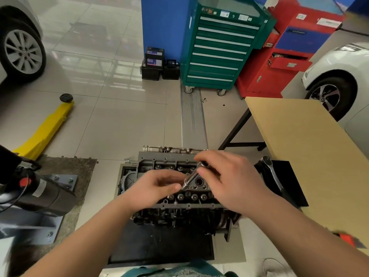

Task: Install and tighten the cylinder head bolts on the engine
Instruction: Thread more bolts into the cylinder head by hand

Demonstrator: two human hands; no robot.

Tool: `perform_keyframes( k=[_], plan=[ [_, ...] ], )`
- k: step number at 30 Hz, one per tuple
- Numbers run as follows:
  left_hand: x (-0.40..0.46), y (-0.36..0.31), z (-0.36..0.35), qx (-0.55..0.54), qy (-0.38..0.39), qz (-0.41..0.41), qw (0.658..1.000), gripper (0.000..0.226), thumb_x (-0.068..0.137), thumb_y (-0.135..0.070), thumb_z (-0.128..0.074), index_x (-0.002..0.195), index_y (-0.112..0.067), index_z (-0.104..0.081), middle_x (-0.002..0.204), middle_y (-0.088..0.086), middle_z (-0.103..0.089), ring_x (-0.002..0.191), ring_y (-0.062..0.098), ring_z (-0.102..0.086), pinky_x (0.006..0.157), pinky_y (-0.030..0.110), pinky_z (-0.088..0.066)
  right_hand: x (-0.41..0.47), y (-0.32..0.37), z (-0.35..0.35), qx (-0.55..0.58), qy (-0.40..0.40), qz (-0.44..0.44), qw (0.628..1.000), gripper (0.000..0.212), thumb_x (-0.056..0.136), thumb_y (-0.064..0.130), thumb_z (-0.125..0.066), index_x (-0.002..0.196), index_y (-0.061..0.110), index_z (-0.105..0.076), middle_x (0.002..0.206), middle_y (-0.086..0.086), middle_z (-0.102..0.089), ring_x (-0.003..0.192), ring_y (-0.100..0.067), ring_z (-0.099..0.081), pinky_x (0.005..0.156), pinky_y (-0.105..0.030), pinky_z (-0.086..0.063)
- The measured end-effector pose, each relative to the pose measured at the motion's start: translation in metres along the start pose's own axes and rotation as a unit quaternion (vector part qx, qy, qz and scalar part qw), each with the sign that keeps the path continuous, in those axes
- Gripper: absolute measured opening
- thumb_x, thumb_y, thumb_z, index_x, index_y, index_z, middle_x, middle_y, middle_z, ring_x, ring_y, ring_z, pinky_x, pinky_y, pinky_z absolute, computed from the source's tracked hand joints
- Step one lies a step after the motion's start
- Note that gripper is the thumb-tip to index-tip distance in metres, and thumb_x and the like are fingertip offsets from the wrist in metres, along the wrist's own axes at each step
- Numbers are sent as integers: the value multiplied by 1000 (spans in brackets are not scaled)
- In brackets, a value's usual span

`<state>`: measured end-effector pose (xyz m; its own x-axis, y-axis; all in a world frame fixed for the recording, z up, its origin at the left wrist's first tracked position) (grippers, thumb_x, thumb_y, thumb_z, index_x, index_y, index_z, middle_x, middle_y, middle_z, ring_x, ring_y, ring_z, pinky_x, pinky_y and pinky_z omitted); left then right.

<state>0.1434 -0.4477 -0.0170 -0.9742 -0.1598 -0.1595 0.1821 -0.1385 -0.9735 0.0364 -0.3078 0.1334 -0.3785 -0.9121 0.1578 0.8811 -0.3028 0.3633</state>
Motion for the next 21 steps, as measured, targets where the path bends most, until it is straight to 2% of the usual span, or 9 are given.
perform_keyframes(
  k=[2, 4, 6, 7, 8, 10, 13, 17, 21],
  plan=[
    [10, 11, 12, 115, -59, 27, 991, 33, 99, -31, -72, 132, -32, -70, 131, -20, -70, 126, -1, -62, 113, 35, -49, -13, -11, 6, 3, -9, -7, 1000, 28, 100, 36, -60, 126, 26, -62, 101, 14, -69, 89, -3, -61, 79, -23, -50],
    [14, 24, 16, 279, -110, 39, 953, 45, 96, -40, -73, 140, -35, -64, 146, -17, -60, 141, 6, -47, 123, 42, -37, -22, -19, 7, -9, -4, -3, 1000, 27, 100, 34, -63, 124, 22, -64, 98, 11, -71, 87, -6, -63, 77, -23, -50],
    [17, 43, 5, 366, -89, 51, 925, 71, 92, -59, -70, 155, -38, -46, 167, -13, -34, 159, 19, -19, 131, 49, -13, -28, -25, 4, -14, 7, -5, 1000, 27, 101, 33, -62, 124, 20, -64, 99, 9, -71, 88, -8, -65, 77, -26, -53],
    [17, 56, -1, 397, -69, 68, 913, 83, 89, -69, -65, 161, -41, -34, 173, -13, -18, 162, 22, -6, 131, 52, -2, -29, -27, 2, -15, 12, -8, 1000, 27, 102, 34, -60, 125, 20, -64, 100, 9, -71, 90, -9, -66, 78, -28, -54],
    [17, 69, -7, 431, -54, 88, 897, 94, 86, -80, -58, 164, -44, -21, 174, -12, -5, 162, 24, 4, 130, 53, 8, -30, -28, 0, -16, 16, -10, 1000, 28, 102, 35, -59, 126, 20, -63, 102, 9, -72, 91, -10, -67, 79, -29, -55],
    [15, 86, -12, 490, -51, 104, 864, 104, 81, -94, -41, 166, -45, -6, 175, -9, 8, 162, 24, 13, 126, 51, 18, -32, -29, -4, -15, 27, -11, 999, 31, 103, 35, -56, 128, 19, -63, 106, 7, -72, 95, -11, -68, 83, -30, -56],
    [15, 92, -12, 503, -61, 103, 856, 108, 76, -100, -31, 165, -46, -4, 175, -9, 7, 161, 22, 15, 125, 48, 19, -32, -30, -9, -10, 32, -16, 999, 32, 103, 33, -56, 130, 18, -63, 109, 5, -72, 98, -13, -68, 86, -32, -57],
    [15, 92, -10, 497, -66, 95, 860, 108, 75, -101, -30, 165, -47, -5, 176, -9, 5, 162, 22, 13, 126, 48, 18, -30, -30, -8, -10, 18, -20, 1000, 28, 102, 30, -59, 127, 18, -64, 108, 6, -72, 97, -12, -68, 85, -30, -57],
    [14, 92, -11, 489, -69, 92, 865, 106, 75, -100, -31, 164, -49, -3, 176, -10, 5, 161, 20, 14, 125, 47, 19, -27, -29, -11, -20, 25, -10, 999, 27, 102, 29, -58, 127, 18, -63, 107, 4, -71, 96, -14, -67, 83, -36, -58]
  ],
)
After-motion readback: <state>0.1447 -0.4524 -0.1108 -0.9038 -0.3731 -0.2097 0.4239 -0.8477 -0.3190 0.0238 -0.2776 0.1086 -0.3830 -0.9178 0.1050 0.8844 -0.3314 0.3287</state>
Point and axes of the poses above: each hand's wrist, its own x-axis towards the middle knuckle, its own z-axis out of the back of the hand, y = z × x, the point moved 6 cm from there along x, towards the middle knuckle
